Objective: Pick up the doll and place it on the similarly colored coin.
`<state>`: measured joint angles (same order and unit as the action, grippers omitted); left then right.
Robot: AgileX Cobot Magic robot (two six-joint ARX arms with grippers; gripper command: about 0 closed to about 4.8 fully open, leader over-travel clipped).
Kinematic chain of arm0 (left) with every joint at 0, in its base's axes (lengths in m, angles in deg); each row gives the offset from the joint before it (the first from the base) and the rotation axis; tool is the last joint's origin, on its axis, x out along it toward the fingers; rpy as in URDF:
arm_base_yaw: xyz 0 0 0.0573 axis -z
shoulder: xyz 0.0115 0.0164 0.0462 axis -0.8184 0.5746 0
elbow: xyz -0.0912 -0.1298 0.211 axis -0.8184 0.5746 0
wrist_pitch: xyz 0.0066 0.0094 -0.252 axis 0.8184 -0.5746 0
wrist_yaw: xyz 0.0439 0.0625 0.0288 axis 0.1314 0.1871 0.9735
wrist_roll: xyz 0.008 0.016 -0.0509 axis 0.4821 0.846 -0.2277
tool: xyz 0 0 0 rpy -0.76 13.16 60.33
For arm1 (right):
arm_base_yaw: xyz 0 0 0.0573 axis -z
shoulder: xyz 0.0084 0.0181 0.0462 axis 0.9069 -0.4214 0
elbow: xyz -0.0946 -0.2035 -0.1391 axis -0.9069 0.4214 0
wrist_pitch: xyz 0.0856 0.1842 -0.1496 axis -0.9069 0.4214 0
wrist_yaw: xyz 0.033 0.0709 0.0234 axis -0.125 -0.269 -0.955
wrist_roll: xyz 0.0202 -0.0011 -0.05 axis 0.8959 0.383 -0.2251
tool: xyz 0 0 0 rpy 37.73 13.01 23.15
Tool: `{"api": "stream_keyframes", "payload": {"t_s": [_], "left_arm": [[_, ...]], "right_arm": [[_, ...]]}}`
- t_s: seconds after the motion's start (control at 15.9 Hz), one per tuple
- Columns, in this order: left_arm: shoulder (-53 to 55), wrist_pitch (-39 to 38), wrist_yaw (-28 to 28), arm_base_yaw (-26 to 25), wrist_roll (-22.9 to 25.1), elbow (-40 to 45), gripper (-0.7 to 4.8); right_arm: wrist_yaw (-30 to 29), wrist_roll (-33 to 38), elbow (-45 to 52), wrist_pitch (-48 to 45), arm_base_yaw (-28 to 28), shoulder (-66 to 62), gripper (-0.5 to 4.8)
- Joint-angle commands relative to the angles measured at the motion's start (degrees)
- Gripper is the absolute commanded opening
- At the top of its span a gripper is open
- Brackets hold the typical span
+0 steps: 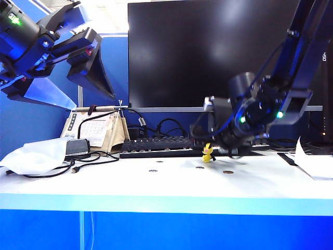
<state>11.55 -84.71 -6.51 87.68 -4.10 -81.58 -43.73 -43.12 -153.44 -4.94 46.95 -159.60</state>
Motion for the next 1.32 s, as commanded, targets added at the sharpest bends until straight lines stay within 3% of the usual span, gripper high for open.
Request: {"api": "stream_keyframes", "payload": {"t_s": [0.06, 0.44, 0.63, 0.76, 0.88, 1.32], "left_arm": [[-0.1, 0.7, 0.2, 0.0, -0.5, 0.0, 4.79], [-0.1, 0.7, 0.2, 0.0, -1.4, 0.0, 4.79], [-0.1, 0.7, 0.2, 0.1, -1.4, 0.0, 4.79], [-0.1, 0.7, 0.2, 0.1, -1.4, 0.0, 4.79], [-0.1, 0.7, 0.1, 0.1, -1.4, 0.0, 4.79], [-0.1, 0.3, 0.2, 0.0, -1.2, 0.0, 4.79]], "right_arm": [[-0.2, 0.2, -0.2, -1.1, 0.0, -0.2, 4.75], [-0.7, 0.1, -4.6, 2.5, 0.1, -1.1, 4.52], [-0.6, 0.2, -5.0, 5.0, 0.1, -1.4, 3.63], [-0.6, 0.2, -5.0, 4.5, 0.1, -1.3, 3.52], [-0.7, 0.2, -5.1, 4.5, 0.1, -1.3, 2.32], [-0.6, 0.1, -5.1, 3.1, 0.3, 0.8, 2.28]]}}
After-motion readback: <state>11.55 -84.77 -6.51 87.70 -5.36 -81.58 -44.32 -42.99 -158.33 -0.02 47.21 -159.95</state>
